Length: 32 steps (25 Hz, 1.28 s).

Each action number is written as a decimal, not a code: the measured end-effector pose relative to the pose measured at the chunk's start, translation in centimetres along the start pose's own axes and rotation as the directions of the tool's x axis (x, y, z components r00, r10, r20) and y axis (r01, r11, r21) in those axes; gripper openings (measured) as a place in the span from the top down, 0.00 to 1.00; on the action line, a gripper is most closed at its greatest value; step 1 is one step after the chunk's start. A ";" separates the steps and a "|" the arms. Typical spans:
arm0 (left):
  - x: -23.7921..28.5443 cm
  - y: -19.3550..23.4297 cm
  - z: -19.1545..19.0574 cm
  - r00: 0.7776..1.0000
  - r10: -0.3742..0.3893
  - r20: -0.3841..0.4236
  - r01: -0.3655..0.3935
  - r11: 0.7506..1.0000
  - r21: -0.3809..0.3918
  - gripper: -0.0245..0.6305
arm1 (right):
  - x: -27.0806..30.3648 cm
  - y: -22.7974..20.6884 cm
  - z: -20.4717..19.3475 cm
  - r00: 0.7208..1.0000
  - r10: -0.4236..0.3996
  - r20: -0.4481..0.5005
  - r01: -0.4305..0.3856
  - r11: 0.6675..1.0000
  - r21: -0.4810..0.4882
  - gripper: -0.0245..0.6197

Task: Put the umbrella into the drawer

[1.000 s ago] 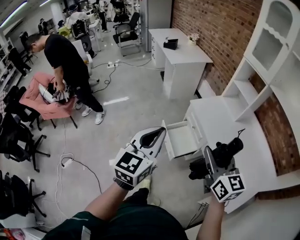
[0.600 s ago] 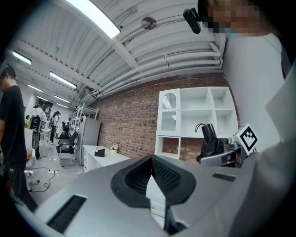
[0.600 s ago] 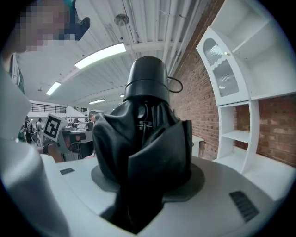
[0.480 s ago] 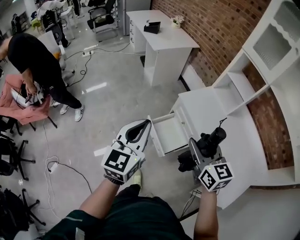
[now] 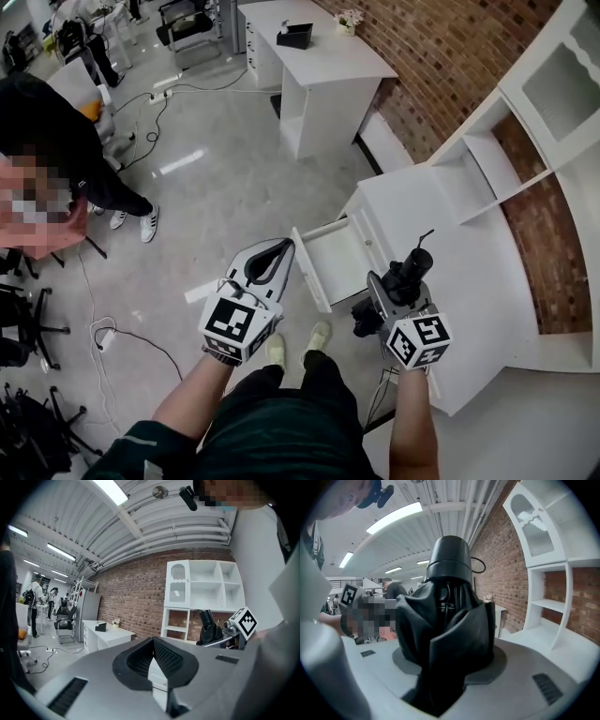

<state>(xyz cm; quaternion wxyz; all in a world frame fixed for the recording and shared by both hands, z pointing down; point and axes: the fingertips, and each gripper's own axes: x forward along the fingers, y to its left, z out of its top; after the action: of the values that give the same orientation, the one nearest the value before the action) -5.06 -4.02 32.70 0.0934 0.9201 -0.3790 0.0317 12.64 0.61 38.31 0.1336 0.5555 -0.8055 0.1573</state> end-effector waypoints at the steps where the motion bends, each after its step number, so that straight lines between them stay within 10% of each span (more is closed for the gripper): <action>1: 0.7 0.1 -0.4 1.000 -0.001 -0.006 0.001 1.000 0.000 0.95 | 0.8 -0.6 -0.6 1.000 0.005 -0.012 -0.005 1.000 0.007 0.65; 19: 11.8 4.9 -13.0 0.990 0.068 -0.121 -0.074 0.996 -0.047 0.95 | 18.3 -9.8 -17.6 0.959 0.115 -0.260 -0.106 0.993 0.048 0.65; 32: 17.9 8.3 -24.7 0.963 0.117 -0.244 -0.148 0.982 -0.115 0.95 | 29.2 -10.9 -34.4 0.861 0.217 -0.461 -0.206 0.976 0.075 0.65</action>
<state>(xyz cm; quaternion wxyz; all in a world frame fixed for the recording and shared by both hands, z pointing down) 2.16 -17.38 60.46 0.1963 0.8741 -0.4272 0.1218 14.12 -14.10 82.28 0.2988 0.4111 -0.8039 0.3090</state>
